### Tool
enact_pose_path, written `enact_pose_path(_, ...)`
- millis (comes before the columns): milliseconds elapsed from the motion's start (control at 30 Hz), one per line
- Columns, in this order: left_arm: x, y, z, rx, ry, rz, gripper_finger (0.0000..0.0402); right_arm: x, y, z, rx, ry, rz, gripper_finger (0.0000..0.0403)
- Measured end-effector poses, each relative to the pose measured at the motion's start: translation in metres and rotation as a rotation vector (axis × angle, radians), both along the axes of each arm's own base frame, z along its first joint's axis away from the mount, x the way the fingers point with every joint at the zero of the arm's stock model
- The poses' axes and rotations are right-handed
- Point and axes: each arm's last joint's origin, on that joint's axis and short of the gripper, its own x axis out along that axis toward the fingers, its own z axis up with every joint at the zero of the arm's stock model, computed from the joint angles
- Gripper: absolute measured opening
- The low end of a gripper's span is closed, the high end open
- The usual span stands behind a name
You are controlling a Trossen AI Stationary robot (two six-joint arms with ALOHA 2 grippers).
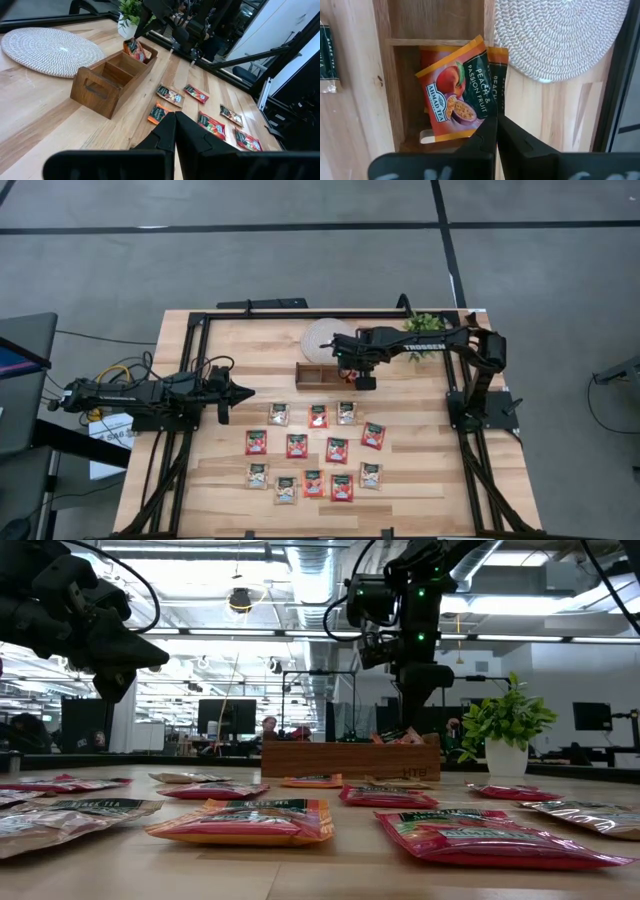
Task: Pick & Place Tea
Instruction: Put the bottom right orange tea bag into the right compartment of the wooden organizer
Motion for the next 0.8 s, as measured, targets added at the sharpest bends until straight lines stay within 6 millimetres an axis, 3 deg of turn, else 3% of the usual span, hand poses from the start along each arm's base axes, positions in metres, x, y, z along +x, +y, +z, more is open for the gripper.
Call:
enact_pose_path(367,0.000,0.000,0.000,-0.006,-0.001,0.001,0.0000,0.010,-0.003,0.026,-0.018,-0.095,-0.022,0.0000)
enact_pose_path(800,0.000,0.000,0.000,-0.005,-0.001,0.000,0.0000,0.003,-0.003,0.028,0.012,-0.097,-0.184,0.0000)
